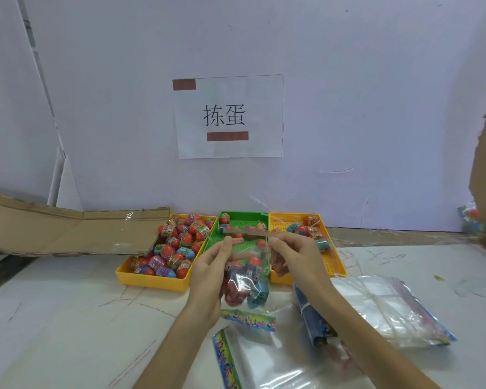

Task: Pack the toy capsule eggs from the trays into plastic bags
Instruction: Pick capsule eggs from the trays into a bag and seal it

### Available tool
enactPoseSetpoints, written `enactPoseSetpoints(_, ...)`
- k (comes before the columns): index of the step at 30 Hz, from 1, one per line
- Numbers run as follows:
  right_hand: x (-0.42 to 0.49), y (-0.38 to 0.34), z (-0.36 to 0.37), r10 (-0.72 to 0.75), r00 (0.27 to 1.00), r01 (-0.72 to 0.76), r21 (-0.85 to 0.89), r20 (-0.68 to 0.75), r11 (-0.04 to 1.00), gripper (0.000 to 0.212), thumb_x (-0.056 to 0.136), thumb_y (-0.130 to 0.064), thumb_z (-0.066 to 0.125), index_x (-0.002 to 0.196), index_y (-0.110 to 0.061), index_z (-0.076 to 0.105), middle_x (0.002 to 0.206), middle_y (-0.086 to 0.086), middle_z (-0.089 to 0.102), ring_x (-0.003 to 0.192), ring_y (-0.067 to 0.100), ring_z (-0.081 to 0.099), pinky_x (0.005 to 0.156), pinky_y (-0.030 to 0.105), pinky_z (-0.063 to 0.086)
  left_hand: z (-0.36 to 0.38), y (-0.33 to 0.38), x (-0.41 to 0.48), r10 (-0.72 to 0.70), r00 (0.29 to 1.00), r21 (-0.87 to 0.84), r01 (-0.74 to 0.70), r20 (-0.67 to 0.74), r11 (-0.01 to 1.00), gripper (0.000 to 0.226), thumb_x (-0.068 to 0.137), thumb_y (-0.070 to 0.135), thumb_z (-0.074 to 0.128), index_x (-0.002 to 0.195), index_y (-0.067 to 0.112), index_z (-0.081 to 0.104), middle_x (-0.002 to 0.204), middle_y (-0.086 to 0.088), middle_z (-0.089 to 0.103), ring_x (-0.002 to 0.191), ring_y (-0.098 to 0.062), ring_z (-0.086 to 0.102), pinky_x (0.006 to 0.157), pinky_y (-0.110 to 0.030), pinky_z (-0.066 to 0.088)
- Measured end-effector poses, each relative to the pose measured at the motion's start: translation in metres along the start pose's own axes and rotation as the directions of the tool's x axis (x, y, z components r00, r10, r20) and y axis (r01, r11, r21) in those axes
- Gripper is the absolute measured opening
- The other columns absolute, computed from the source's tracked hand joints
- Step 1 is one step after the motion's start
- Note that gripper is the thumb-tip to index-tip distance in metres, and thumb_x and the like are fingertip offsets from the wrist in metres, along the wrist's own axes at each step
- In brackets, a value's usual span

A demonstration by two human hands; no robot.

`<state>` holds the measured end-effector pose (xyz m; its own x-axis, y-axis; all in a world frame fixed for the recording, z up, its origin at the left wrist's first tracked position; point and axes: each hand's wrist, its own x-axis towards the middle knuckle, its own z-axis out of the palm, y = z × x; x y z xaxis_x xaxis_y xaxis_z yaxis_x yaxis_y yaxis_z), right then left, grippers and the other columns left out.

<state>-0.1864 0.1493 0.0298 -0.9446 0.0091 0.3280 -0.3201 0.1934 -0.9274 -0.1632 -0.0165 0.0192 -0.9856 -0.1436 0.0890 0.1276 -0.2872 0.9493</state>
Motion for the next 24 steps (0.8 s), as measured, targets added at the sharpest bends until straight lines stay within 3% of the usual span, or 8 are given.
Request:
enactPoseSetpoints(2, 0.0, 0.001, 0.002, 0.002, 1.0, -0.002, -0.042, -0.006, 0.999, 0.025, 0.098, -0.017, 0.063, 0.073, -0.02, 0.069, 0.066, 0.007, 0.065, 0.058, 0.021, 0.06, 0.056, 0.033, 0.054, 0.0, 0.0, 0.0, -0.002, 1.0, 0.009, 0.002, -0.024, 1.0, 0.025, 0.096, 0.035, 0.061, 0.105, 0.017, 0.075, 0.101, -0.007, 0.079, 0.099, -0.023, 0.075, 0.079, -0.041, 0.061)
enactPoseSetpoints(4, -0.001, -0.001, 0.003, -0.039, 0.998, 0.032, -0.161, -0.039, 0.986, 0.013, 0.093, -0.019, 0.07, 0.084, -0.025, 0.063, 0.073, -0.002, 0.064, 0.066, 0.016, 0.062, 0.06, 0.03, 0.055, 0.0, -0.001, 0.0, 0.006, 0.999, 0.045, -0.004, -0.046, 0.999, 0.022, 0.101, 0.03, 0.06, 0.092, 0.024, 0.079, 0.101, -0.004, 0.079, 0.105, -0.024, 0.072, 0.08, -0.038, 0.057)
enactPoseSetpoints(6, -0.003, -0.006, 0.002, -0.207, 0.974, 0.159, -0.368, -0.094, 0.916, 0.024, 0.088, -0.015, 0.075, 0.09, -0.027, 0.054, 0.077, -0.011, 0.055, 0.069, 0.007, 0.056, 0.06, 0.019, 0.046, 0.002, -0.003, -0.001, 0.005, 0.998, 0.061, -0.001, -0.065, 0.998, 0.027, 0.101, 0.031, 0.06, 0.082, 0.03, 0.08, 0.098, -0.001, 0.08, 0.101, -0.022, 0.073, 0.073, -0.032, 0.057)
enactPoseSetpoints(8, -0.006, -0.017, 0.002, -0.447, 0.892, 0.354, -0.515, -0.064, 0.781, 0.029, 0.084, -0.005, 0.073, 0.089, -0.025, 0.053, 0.078, -0.021, 0.045, 0.072, 0.001, 0.049, 0.065, 0.013, 0.038, 0.004, -0.005, -0.002, -0.005, 0.997, 0.071, 0.01, -0.08, 0.997, 0.026, 0.101, 0.032, 0.061, 0.082, 0.031, 0.079, 0.095, 0.0, 0.08, 0.1, -0.022, 0.073, 0.076, -0.036, 0.057)
enactPoseSetpoints(11, -0.019, -0.023, 0.013, -0.594, 0.803, 0.512, -0.55, 0.036, 0.66, 0.021, 0.084, -0.003, 0.072, 0.089, -0.02, 0.061, 0.081, -0.022, 0.048, 0.072, -0.004, 0.046, 0.074, 0.015, 0.035, 0.006, -0.009, -0.002, 0.029, 0.998, 0.127, -0.021, -0.06, 0.992, 0.022, 0.101, 0.03, 0.06, 0.089, 0.027, 0.079, 0.093, 0.0, 0.079, 0.098, -0.019, 0.073, 0.086, -0.047, 0.059)
enactPoseSetpoints(17, -0.034, -0.009, 0.023, -0.555, 0.831, 0.524, -0.396, 0.042, 0.754, 0.013, 0.092, -0.007, 0.068, 0.099, -0.018, 0.07, 0.093, -0.016, 0.061, 0.084, 0.002, 0.058, 0.076, 0.033, 0.052, 0.011, -0.008, -0.011, 0.241, 0.964, 0.248, -0.261, 0.109, 0.933, 0.034, 0.103, 0.015, 0.057, 0.092, 0.039, 0.077, 0.092, 0.007, 0.077, 0.089, -0.008, 0.073, 0.074, -0.026, 0.059)
enactPoseSetpoints(20, -0.031, -0.007, 0.017, -0.536, 0.844, 0.504, -0.329, -0.007, 0.798, 0.013, 0.092, -0.007, 0.068, 0.099, -0.018, 0.07, 0.093, -0.013, 0.064, 0.086, 0.008, 0.063, 0.072, 0.03, 0.055, 0.014, -0.008, -0.014, 0.334, 0.926, 0.303, -0.373, 0.174, 0.877, 0.04, 0.102, 0.011, 0.059, 0.09, 0.045, 0.076, 0.091, 0.011, 0.077, 0.087, -0.007, 0.073, 0.071, -0.018, 0.056)
enactPoseSetpoints(24, -0.03, -0.005, 0.015, -0.508, 0.86, 0.473, -0.307, -0.042, 0.826, 0.013, 0.092, -0.009, 0.07, 0.099, -0.021, 0.07, 0.092, -0.015, 0.064, 0.085, 0.008, 0.064, 0.072, 0.024, 0.054, 0.014, -0.009, -0.017, 0.397, 0.889, 0.336, -0.455, 0.23, 0.824, 0.029, 0.102, 0.009, 0.058, 0.099, 0.034, 0.073, 0.092, 0.015, 0.076, 0.088, -0.006, 0.073, 0.072, -0.016, 0.056)
